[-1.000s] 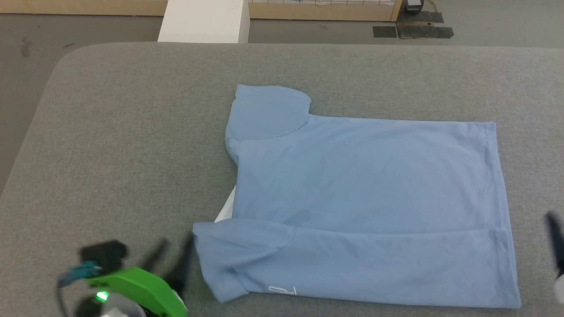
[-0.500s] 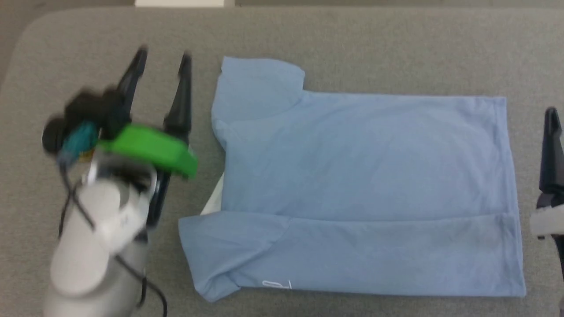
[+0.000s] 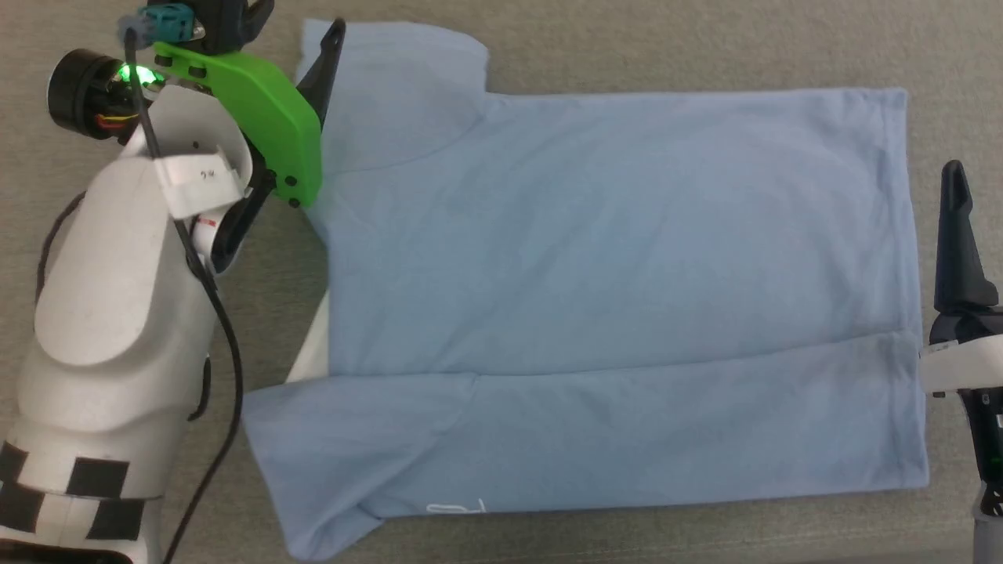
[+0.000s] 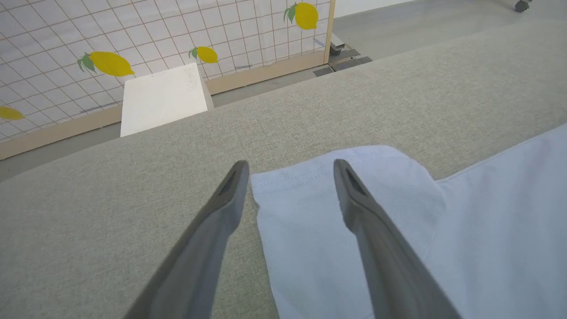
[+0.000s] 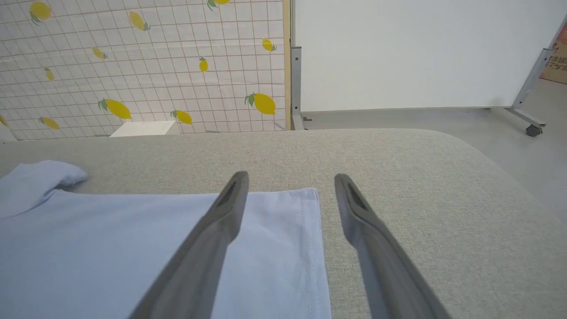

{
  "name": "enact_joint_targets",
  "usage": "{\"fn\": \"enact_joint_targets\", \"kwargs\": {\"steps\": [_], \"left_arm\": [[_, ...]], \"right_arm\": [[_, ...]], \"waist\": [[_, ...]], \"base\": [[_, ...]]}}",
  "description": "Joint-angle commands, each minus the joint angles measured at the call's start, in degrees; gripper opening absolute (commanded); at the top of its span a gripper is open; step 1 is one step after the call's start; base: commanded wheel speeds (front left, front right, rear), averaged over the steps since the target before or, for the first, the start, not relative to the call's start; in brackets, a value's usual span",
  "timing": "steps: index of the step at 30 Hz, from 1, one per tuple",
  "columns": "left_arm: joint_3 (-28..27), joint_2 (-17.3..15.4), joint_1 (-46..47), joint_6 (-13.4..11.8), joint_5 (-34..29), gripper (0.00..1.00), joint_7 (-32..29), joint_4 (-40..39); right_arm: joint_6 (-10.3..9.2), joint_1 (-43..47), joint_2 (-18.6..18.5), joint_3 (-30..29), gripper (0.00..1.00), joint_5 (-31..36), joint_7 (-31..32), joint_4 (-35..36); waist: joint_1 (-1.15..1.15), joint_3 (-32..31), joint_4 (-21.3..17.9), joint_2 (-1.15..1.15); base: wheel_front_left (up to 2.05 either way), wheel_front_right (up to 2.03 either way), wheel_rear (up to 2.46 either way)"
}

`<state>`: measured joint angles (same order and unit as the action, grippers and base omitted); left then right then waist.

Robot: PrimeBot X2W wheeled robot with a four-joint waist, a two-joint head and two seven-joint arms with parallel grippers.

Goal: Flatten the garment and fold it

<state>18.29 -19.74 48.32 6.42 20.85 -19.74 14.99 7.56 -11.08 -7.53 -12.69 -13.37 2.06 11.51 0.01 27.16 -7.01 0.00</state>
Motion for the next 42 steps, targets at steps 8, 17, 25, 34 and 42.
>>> {"fn": "enact_joint_targets", "kwargs": {"steps": [8,17,25,34,42], "left_arm": [[-0.56,-4.07,3.07,-1.05,2.53,1.00,-7.26,4.43],[-0.21,-4.41,2.82,-1.00,5.56,0.00,-11.68,5.24],[0.66,-3.76,2.79,-0.48,6.57,0.00,-10.32,3.95],[1.91,-3.10,3.32,-0.17,7.03,0.00,-9.55,2.89],[3.04,-2.12,3.89,-0.05,7.44,0.00,-9.29,2.78]], "right_arm": [[-0.08,-1.88,-0.67,0.26,1.00,-0.70,-1.14,-1.70],[-0.08,-2.23,-1.73,-0.38,1.00,-0.96,-1.15,-1.95],[-0.08,-8.77,-7.07,1.43,1.00,-4.26,4.29,-1.25],[-0.08,-22.29,-12.73,2.06,1.00,-9.82,23.09,-10.95],[-0.08,-29.21,-12.83,1.75,1.00,-10.21,34.04,-23.25]], "waist": [[-0.01,6.13,-5.71,0.00],[-0.01,7.77,-5.98,0.00],[-0.01,6.61,-3.66,0.00],[-0.01,7.22,-1.20,0.00],[-0.01,8.25,0.80,0.00]], "base": [[0.00,0.00,0.00],[0.00,0.00,0.00],[0.00,0.00,0.00],[0.00,0.00,0.00],[0.00,0.00,0.00]]}}
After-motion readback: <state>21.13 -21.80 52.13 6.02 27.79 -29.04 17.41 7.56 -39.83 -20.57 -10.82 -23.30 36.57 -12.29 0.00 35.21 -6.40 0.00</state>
